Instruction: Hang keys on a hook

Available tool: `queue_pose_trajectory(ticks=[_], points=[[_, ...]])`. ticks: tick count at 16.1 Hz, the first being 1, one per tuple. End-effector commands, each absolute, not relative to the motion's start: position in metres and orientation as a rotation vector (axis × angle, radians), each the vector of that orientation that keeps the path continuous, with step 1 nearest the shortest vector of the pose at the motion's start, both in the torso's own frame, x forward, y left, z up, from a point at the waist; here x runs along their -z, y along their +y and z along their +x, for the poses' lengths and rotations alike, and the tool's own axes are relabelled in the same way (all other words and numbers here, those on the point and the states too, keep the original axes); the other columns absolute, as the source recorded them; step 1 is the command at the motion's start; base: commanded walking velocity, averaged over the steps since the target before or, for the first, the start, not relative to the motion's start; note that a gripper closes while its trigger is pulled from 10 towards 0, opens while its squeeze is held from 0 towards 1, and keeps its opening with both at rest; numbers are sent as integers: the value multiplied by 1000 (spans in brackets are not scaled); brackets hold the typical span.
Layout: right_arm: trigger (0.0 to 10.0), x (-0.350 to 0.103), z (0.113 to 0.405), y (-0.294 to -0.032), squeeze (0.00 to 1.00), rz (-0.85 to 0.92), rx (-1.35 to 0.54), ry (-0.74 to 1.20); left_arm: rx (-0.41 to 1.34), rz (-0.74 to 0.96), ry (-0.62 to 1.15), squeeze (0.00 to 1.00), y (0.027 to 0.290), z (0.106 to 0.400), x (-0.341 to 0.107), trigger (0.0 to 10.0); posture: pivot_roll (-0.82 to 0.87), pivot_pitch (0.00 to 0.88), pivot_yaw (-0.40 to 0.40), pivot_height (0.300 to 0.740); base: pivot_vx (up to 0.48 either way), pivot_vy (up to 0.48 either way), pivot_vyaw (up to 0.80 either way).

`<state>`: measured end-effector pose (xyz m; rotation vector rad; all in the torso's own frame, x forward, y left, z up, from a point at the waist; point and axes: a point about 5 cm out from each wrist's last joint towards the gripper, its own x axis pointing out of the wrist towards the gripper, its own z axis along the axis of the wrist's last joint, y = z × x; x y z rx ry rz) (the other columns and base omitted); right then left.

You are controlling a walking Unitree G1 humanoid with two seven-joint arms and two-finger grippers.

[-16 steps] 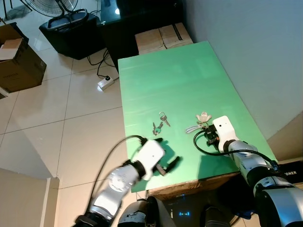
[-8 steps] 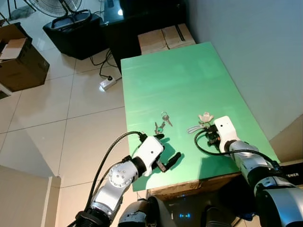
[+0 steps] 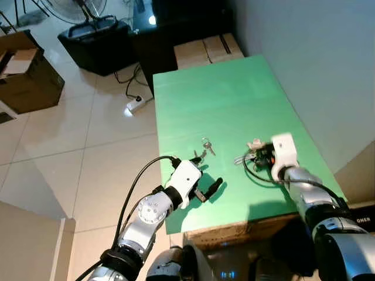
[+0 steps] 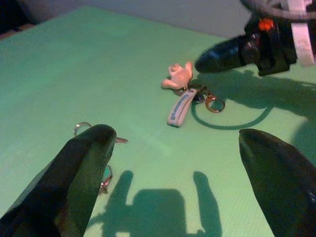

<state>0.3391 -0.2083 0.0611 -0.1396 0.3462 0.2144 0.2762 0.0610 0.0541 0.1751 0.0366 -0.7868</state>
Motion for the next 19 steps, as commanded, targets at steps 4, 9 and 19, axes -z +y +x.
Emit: queue_pose_trajectory(ticks=[4,9,19], points=[[0,-78,340,-202,0,-141,-239,208,707,143,40,0,65,287,-49,10000,-57,12,178,740,0,0,0],[10000,-76,336,-204,63,-141,-207,224,668,167,-140,0,150,310,-136,10000,-44,22,162,740,0,0,0],[10000,-49,337,-195,1000,-191,-256,507,752,250,-38,0,167,278,-150,10000,106,143,175,740,0,0,0]])
